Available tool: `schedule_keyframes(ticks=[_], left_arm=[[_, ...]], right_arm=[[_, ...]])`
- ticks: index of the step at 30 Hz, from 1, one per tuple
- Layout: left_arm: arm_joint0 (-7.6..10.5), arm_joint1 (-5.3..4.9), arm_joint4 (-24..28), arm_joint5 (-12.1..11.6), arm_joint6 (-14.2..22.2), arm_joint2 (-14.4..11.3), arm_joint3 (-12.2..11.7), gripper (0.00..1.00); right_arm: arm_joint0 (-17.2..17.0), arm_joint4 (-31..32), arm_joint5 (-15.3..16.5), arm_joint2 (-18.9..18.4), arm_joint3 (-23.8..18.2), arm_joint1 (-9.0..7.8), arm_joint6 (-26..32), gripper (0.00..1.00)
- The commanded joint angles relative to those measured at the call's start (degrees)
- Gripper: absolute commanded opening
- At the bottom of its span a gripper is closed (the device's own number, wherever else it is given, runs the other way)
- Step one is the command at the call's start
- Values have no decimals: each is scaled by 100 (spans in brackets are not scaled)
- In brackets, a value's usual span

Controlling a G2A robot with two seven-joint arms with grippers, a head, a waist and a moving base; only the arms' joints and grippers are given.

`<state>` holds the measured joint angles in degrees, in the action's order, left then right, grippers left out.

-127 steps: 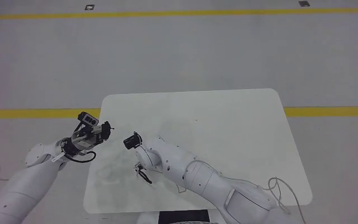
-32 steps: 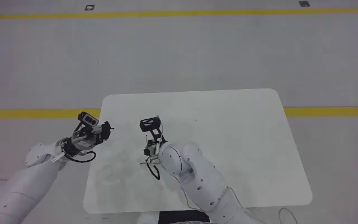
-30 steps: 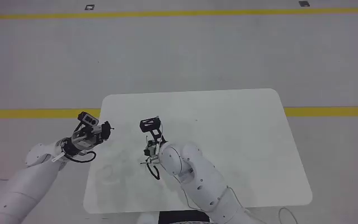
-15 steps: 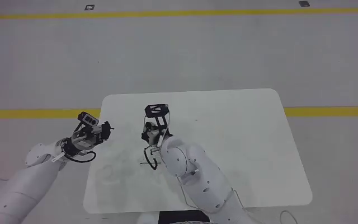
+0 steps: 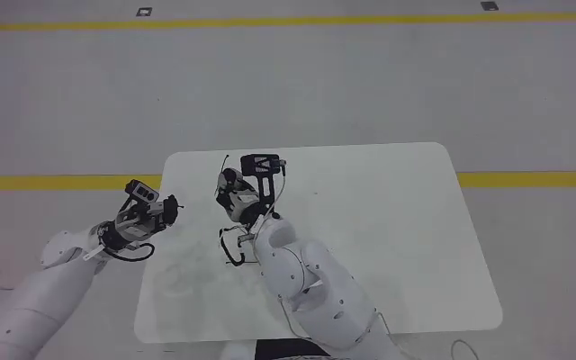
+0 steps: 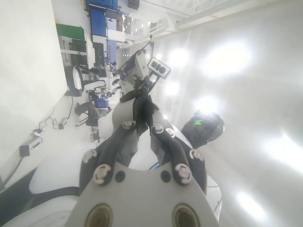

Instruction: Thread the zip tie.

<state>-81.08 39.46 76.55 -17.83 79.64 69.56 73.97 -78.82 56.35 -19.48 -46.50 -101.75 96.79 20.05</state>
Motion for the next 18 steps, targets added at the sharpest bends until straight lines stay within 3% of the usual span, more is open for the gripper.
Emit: schedule_keyframes(ticks=[1, 4, 6, 8, 13, 18], left_arm=[[0, 0, 0, 0, 0, 0, 0, 0], [2, 3, -14, 1, -46, -1, 3, 0], [31, 23, -344, -161, -332, -30, 10, 0], [79, 75, -731, -165, -672, 14, -4, 0], [39, 304, -1155, -165, -974, 227, 9, 0], [-11, 583, -1241, -165, -803, 463, -120, 0]], right_arm=[[0, 0, 0, 0, 0, 0, -1, 0], [12, -21, 15, -14, -5, -5, -30, 0], [-27, -170, 116, -64, -22, -23, -497, 0], [-22, -118, 200, 28, 40, -40, -994, 0], [198, -156, 82, 509, 426, -53, -1799, 0], [383, -328, 0, 790, 796, -20, -2238, 0]])
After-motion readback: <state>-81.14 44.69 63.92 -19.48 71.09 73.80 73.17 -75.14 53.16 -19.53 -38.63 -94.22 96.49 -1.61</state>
